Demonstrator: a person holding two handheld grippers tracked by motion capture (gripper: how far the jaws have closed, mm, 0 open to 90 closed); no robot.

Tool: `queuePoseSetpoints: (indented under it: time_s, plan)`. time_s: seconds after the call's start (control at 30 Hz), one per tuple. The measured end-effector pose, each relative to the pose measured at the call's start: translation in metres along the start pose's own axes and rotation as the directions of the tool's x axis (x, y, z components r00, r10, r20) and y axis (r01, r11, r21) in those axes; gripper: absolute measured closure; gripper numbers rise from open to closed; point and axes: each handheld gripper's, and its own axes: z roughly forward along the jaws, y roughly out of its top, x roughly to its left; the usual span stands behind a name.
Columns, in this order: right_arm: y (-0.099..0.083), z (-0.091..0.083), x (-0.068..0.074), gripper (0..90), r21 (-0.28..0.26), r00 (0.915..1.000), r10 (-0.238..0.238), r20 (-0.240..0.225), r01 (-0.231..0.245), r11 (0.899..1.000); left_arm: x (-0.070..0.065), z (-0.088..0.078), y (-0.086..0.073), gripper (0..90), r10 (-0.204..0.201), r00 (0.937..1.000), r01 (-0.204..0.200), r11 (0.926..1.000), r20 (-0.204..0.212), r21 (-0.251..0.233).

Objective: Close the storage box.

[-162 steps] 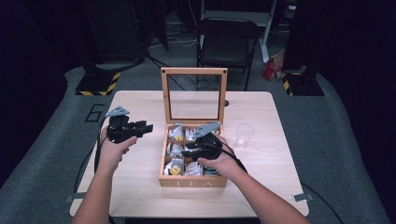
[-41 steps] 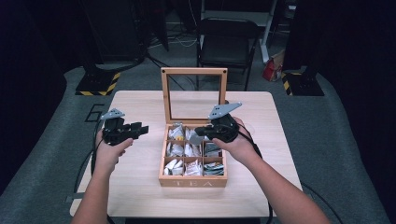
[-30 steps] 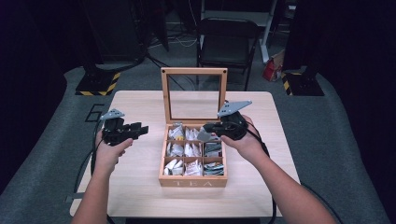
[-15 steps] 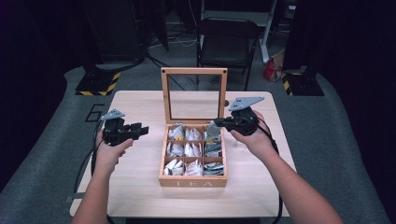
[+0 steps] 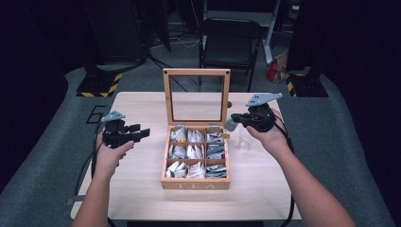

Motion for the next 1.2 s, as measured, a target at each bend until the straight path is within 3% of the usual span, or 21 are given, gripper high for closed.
queuePoseSetpoints:
  time_s: [0.33,0.83,1.2]
  plan:
    - [-0.008,-0.007,-0.019,90.0,0.012,0.9968,0.049,0.062,-0.050,0.999,0.001,0.002,-0.002,38.2,-0.009,0.9999,0.009,0.9998,-0.008,0.018]
    - [-0.018,-0.016,-0.040,90.0,0.022,0.9893,0.069,0.128,-0.073,0.997,0.001,0.002,-0.003,38.3,-0.006,0.9999,0.006,0.9998,-0.016,0.020]
    - [-0.027,-0.015,-0.047,90.0,0.048,0.9842,0.071,0.163,-0.079,0.996,0.001,0.003,-0.003,38.5,0.000,0.9998,0.000,0.9997,-0.017,0.026]
